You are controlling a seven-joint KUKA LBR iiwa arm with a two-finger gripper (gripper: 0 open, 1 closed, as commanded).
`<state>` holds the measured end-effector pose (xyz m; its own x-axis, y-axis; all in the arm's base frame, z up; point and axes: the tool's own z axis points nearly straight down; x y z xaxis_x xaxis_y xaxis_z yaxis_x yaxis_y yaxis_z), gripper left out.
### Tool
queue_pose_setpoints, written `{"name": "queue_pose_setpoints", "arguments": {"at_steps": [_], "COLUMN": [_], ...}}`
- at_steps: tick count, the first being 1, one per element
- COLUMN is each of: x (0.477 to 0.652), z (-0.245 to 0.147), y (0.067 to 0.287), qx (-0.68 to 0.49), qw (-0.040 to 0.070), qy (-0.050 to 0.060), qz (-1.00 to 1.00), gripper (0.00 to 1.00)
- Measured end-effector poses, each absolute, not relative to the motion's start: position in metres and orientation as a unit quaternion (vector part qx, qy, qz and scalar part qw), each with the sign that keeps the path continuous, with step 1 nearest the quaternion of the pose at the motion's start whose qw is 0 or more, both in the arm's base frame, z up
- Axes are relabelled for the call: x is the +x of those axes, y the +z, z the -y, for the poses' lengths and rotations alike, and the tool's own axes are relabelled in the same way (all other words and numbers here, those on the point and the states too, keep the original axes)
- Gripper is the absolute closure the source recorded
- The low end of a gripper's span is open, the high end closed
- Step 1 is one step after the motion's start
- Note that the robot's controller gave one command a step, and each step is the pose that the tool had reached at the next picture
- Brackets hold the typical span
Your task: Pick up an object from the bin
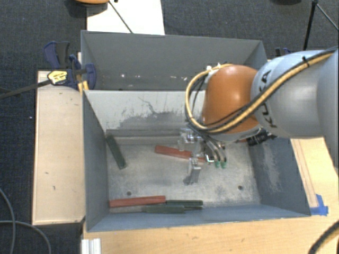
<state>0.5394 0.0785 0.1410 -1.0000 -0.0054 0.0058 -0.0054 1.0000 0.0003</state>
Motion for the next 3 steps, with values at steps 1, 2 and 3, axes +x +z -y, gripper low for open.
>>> {"name": "queue_pose_setpoints", "arguments": {"at_steps": [1, 2, 3], "x": [0.541, 0.562, 0.569], "z": [-0.078, -0.065, -0.042], "y": [0.145, 0.125, 0.071], "qx": [0.002, -0.031, -0.128], "qw": [-0.001, -0.005, -0.001], "qy": [-0.001, -0.002, 0.0], "qz": [1.0, 1.0, 0.992], "gripper": [0.0, 0.0, 1.0]}}
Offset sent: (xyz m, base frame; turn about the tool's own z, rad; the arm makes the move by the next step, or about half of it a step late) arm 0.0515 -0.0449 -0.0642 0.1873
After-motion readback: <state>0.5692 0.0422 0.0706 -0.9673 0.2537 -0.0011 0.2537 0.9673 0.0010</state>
